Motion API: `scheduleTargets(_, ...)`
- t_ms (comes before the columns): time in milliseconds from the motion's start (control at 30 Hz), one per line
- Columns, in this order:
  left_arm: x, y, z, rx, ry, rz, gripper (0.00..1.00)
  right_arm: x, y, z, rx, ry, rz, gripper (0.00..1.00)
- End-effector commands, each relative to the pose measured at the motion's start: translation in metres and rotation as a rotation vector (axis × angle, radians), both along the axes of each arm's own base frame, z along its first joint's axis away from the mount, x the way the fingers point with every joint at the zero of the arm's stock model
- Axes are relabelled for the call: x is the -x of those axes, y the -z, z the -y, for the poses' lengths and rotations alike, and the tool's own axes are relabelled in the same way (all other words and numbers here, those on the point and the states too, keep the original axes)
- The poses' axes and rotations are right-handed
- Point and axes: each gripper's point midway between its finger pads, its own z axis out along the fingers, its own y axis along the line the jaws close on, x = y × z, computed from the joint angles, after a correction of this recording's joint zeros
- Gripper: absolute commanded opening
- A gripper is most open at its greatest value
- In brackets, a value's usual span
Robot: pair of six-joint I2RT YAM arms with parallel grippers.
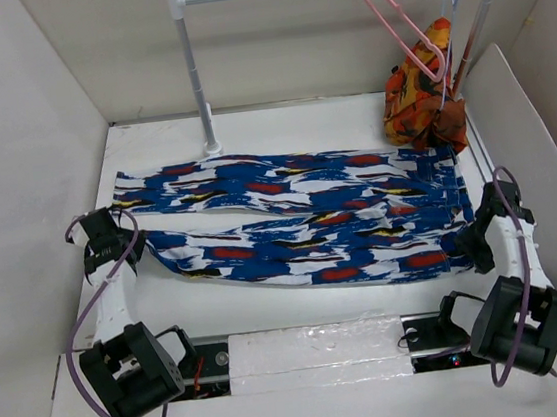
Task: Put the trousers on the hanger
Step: Fold the trousers at the center of the board.
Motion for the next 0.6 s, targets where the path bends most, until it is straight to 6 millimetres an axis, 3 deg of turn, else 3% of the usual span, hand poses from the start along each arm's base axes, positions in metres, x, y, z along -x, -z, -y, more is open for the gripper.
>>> scheduleTargets(0,-0.01,-0.011,0.003,0.01,0.014,0.049,0.0,-0.001,0.002,-0.003,-0.026,0.099,0.023,0.62)
scheduleTargets(133,-0.007,-0.007,-0.002,-0.015,-0.002,0.037,0.0,-0.003,0.016,-0.002,-0.046,0.113,0.012,0.61)
scheduleTargets(267,-0.003,-0.004,-0.011,-0.054,-0.036,0.017,0.0,-0.012,0.016,0.008,-0.018,0.075,-0.007,0.51)
scheduleTargets(300,-0.002,-0.003,-0.013,-0.065,-0.042,0.011,0.0,-0.019,0.017,0.011,-0.019,0.044,-0.002,0.37)
scheduleTargets(367,-0.001,-0.003,-0.017,-0.084,-0.052,0.007,0.0,-0.025,0.018,0.013,-0.014,0.025,0.007,0.31)
scheduleTargets(500,0.0,0.0,-0.035,-0.1,-0.105,-0.025,0.0,-0.042,0.01,0.025,0.028,-0.13,0.002,0.0)
scheduleTargets(567,-0.003,0.0,-0.041,-0.11,-0.12,-0.051,0.0,-0.054,-0.007,0.03,0.088,-0.205,0.021,0.0)
